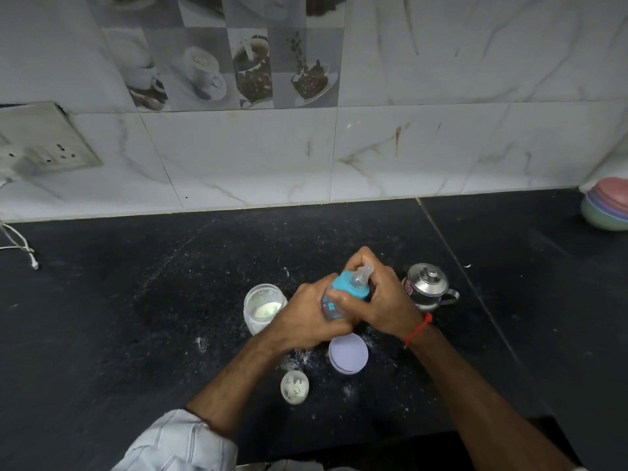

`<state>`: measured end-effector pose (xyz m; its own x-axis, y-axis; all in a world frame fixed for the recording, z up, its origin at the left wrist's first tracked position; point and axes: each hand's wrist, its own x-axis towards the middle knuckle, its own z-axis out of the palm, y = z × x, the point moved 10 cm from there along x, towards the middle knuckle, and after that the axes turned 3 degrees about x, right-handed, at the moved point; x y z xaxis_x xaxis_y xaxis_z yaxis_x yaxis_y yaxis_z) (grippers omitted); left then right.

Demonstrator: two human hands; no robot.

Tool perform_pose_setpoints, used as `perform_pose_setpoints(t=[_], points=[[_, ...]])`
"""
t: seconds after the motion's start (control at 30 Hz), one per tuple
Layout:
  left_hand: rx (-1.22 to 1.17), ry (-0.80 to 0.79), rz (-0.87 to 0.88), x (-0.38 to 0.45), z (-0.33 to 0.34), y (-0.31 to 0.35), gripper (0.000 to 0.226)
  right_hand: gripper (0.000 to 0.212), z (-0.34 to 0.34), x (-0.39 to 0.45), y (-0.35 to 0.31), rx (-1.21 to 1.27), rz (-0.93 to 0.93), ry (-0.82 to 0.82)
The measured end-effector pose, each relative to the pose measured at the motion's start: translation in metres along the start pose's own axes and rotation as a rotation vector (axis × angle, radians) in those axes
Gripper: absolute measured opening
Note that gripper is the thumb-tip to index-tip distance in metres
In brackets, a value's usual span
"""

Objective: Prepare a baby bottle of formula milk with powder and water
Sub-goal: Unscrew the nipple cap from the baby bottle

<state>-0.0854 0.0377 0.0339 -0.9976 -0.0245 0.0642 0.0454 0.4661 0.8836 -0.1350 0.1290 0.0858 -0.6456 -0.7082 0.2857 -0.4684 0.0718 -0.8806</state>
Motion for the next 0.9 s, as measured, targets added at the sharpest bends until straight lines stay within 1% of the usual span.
perform_pose_setpoints(t=[0.03,0.07,0.13,0.17,0.2,0.23,0.3,0.33,0.37,0.4,0.47,0.5,0.53,0.63,0.73,0.83,0.9], points=[[-0.015,0.008,0.008,-0.001,-0.004,0.0,0.048,0.034,0.002,0.001,-0.002,0.066,0.006,-0.093],[-0.014,0.028,0.007,-0.001,-0.009,0.0,0.049,0.036,0.003,0.001,-0.003,0.122,0.021,-0.189],[0.045,0.088,-0.009,-0.003,-0.018,-0.005,0.048,0.055,0.002,-0.002,-0.005,0.215,0.066,-0.342],[0.086,0.115,-0.022,-0.005,-0.022,-0.008,0.046,0.062,0.0,-0.002,-0.003,0.229,0.11,-0.356],[0.121,0.133,-0.034,-0.007,-0.024,-0.011,0.045,0.064,-0.003,-0.001,-0.001,0.196,0.161,-0.331],[0.159,0.142,-0.046,-0.009,-0.025,-0.014,0.044,0.061,-0.005,0.001,0.001,0.107,0.198,-0.288],[0.257,0.128,-0.06,-0.011,-0.024,-0.016,0.043,0.053,-0.006,0.006,0.002,-0.196,0.209,-0.242],[0.304,0.114,-0.06,-0.012,-0.023,-0.016,0.044,0.049,-0.004,0.007,0.0,-0.314,0.182,-0.248],[0.341,0.103,-0.059,-0.013,-0.022,-0.016,0.047,0.044,0.0,0.007,-0.002,-0.342,0.157,-0.279],[0.362,0.098,-0.06,-0.014,-0.023,-0.016,0.05,0.041,0.004,0.005,-0.003,-0.28,0.14,-0.33],[0.385,0.096,-0.066,-0.016,-0.025,-0.016,0.054,0.056,0.01,-0.002,-0.003,-0.089,0.163,-0.441],[0.401,0.092,-0.065,-0.017,-0.025,-0.017,0.051,0.063,0.01,-0.004,-0.002,-0.039,0.192,-0.462],[0.414,0.087,-0.063,-0.018,-0.025,-0.017,0.048,0.063,0.009,-0.004,0.0,-0.043,0.215,-0.448],[0.401,0.079,-0.067,-0.02,-0.024,-0.018,0.046,0.044,0.004,0.004,-0.002,-0.182,0.145,-0.337],[0.367,0.104,-0.082,-0.025,-0.028,-0.02,0.048,0.035,-0.004,0.003,-0.002,-0.117,0.117,-0.251],[0.308,0.22,-0.096,-0.037,-0.046,-0.028,0.055,0.033,-0.017,-0.007,0.013,0.079,0.171,-0.125],[0.216,0.375,-0.111,-0.052,-0.067,-0.035,0.058,0.034,-0.015,-0.022,0.035,0.134,0.229,-0.061]])
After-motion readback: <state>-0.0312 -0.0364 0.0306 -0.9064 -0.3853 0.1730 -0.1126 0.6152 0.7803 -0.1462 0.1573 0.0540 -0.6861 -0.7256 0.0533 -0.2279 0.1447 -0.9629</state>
